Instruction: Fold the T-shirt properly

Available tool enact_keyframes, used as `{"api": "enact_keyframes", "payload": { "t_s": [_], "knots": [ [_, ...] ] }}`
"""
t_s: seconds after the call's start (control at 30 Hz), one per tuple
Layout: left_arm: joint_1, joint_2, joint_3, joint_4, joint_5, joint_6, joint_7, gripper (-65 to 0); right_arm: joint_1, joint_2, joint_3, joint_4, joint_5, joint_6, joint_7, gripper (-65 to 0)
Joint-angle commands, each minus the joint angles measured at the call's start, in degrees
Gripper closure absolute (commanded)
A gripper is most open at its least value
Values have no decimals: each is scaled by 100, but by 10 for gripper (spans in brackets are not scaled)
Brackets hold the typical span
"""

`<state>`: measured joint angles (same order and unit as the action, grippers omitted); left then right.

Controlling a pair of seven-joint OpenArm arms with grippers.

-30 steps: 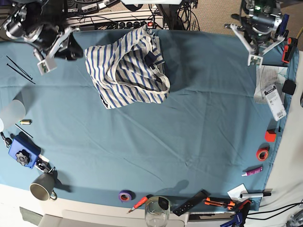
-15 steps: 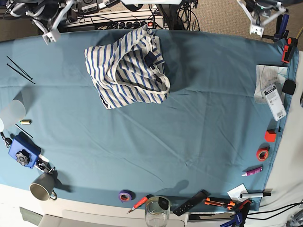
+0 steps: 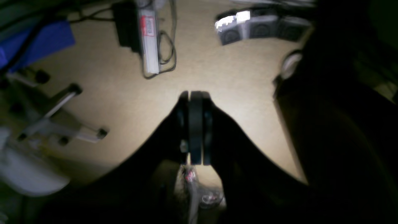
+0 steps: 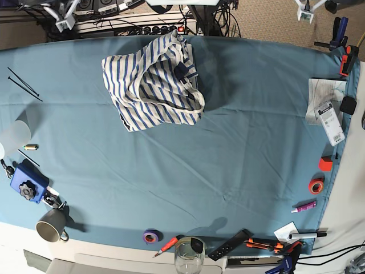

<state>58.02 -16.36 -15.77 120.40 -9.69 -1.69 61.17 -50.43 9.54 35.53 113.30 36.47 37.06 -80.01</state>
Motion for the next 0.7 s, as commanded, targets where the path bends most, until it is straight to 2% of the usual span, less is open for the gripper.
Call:
{"api": "enact_keyframes", "payload": {
  "t_s": [0.0,0.1,0.3,0.47,0.67],
  "knots": [
    [85,-28,-15,-101,-2,9,-118,0,-81,48,31,-118,-9,24,66,0],
    [55,-26,-15,-584,-48,-13,-566,0,-79,68,-2,-708,-9,101,273,0],
    [-369,50,-15,-1604,-426,-577,-1163,0,111,192,-463,-1853,-470,212,761,0],
    [-778,203,-15,-2726,-448,-1049,-2031,0,564,227,-1152,-2835,-1060,212,1386,0],
    [-1394,356,-11,-4063,-448,-1043,-2826,0,1436,363,-2028,-4068,-1766,208,2249,0]
  ]
}}
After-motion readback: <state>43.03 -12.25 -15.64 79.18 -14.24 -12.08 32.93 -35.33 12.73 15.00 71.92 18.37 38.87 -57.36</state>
